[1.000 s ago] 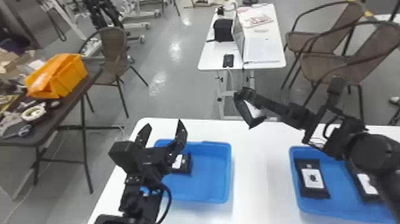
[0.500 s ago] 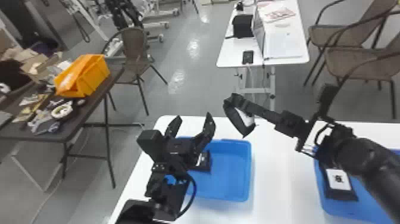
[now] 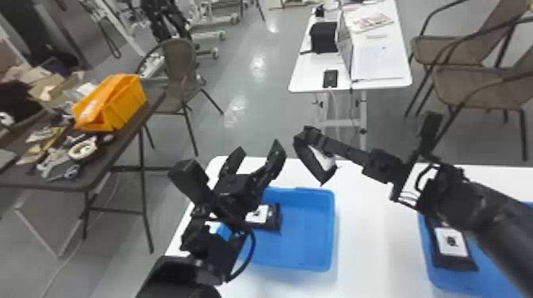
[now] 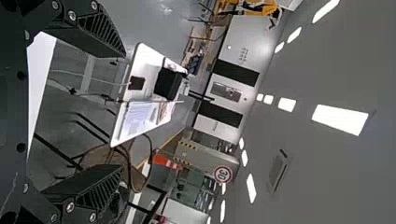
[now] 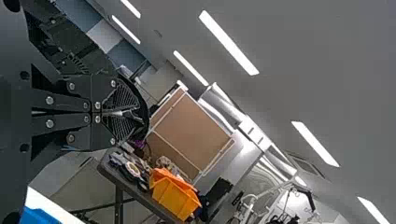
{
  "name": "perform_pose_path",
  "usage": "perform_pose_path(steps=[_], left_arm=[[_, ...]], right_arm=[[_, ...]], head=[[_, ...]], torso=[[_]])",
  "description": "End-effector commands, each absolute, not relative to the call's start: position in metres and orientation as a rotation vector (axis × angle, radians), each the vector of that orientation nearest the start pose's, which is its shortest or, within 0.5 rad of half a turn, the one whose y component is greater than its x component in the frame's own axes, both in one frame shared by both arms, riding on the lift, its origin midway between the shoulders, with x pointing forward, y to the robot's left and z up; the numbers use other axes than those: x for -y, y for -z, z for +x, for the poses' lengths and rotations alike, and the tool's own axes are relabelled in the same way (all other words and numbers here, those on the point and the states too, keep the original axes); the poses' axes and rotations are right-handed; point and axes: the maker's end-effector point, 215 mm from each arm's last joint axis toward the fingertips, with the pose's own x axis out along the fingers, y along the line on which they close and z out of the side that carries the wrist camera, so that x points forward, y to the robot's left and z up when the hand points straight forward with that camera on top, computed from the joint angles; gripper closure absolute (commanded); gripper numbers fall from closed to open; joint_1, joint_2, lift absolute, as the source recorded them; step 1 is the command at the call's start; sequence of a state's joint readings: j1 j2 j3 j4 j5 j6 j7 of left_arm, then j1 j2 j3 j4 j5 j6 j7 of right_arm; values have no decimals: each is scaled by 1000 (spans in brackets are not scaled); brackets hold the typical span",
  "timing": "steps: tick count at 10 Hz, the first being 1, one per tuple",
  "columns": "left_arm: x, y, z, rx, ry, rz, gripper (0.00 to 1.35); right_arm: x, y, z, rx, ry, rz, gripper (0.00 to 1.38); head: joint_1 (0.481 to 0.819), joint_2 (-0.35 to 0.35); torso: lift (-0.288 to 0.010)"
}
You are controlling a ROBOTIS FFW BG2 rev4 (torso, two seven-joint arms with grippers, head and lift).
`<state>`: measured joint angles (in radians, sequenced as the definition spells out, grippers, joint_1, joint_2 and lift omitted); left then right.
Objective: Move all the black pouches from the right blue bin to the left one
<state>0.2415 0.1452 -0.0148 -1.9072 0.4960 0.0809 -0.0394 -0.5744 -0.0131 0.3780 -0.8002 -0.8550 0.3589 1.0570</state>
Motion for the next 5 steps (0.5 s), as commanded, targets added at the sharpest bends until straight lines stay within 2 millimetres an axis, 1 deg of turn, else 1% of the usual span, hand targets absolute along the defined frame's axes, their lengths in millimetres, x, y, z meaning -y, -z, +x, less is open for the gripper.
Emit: perform_pose_path(steps=[1,3,5], left_arm=[[-214,306,522,-33,175,-431,179],[-187,315,517,-99,252,-522,180],[-165,316,515,-131,329,-575,179]], right_arm=[[-68,314,563,-293,-1272,863,1274],[-69,313,563,-294,-1276,853,1274],[-68,311,566,-289,-1274,846,1274]], head=[[677,293],[679,275],[687,254]], torso=[[10],[10],[10]])
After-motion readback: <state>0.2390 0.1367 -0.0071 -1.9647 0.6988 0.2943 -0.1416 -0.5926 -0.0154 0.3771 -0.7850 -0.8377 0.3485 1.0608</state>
